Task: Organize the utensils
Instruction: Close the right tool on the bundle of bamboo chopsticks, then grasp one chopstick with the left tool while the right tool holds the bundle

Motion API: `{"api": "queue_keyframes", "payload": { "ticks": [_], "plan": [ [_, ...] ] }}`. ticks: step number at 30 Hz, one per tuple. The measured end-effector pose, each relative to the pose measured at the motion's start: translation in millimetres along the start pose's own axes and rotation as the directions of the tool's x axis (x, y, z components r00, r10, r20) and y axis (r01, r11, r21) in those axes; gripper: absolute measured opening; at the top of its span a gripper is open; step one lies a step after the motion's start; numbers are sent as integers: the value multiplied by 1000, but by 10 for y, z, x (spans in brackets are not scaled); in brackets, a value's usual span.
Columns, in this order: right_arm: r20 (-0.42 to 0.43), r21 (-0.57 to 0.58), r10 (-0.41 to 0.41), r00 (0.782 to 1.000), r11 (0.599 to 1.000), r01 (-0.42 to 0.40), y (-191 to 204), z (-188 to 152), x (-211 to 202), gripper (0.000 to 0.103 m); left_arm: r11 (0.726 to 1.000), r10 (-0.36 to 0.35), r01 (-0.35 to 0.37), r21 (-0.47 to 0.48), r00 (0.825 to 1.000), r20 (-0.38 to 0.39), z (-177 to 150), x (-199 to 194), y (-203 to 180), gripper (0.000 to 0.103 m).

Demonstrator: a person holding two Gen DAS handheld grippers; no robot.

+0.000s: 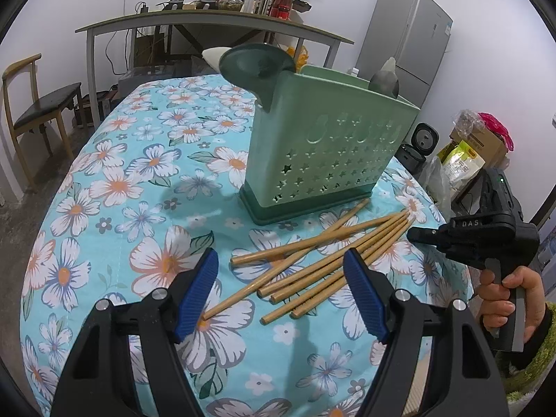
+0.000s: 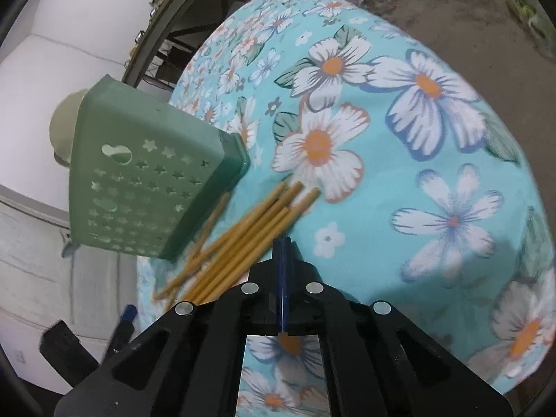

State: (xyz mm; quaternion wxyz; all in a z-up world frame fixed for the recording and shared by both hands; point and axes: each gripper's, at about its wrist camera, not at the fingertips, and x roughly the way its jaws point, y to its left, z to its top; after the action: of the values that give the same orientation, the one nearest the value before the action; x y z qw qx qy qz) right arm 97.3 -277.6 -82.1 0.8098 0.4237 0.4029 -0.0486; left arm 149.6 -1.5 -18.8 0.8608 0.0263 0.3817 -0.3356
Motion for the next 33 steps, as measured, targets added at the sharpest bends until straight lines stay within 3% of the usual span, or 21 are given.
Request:
{"api": "queue_keyframes", "payload": {
  "ticks": [7, 14, 20, 25, 33],
  "plan": [
    [-4, -17, -6, 1000, 1000, 5, -47, -36, -88, 0, 998, -18, 19, 61, 1000, -7, 13, 30, -131, 70],
    [-28, -15, 24, 999, 1000, -24, -24, -52, -20, 3, 966, -94, 108, 235, 993, -72, -52, 224, -518, 41],
    [-43, -5, 68, 997, 998, -68, -97, -90, -57, 8, 937, -127, 166, 306, 981, -143, -59, 493, -706, 26],
    [-50, 4, 88, 995, 996, -88, -161, -80, -76, 8, 921, -137, 191, 338, 975, -177, -50, 645, -793, 19],
    [-62, 27, 134, 989, 991, -132, -281, -43, -108, 8, 880, -136, 214, 425, 969, -206, -34, 777, -967, 19]
  ]
}}
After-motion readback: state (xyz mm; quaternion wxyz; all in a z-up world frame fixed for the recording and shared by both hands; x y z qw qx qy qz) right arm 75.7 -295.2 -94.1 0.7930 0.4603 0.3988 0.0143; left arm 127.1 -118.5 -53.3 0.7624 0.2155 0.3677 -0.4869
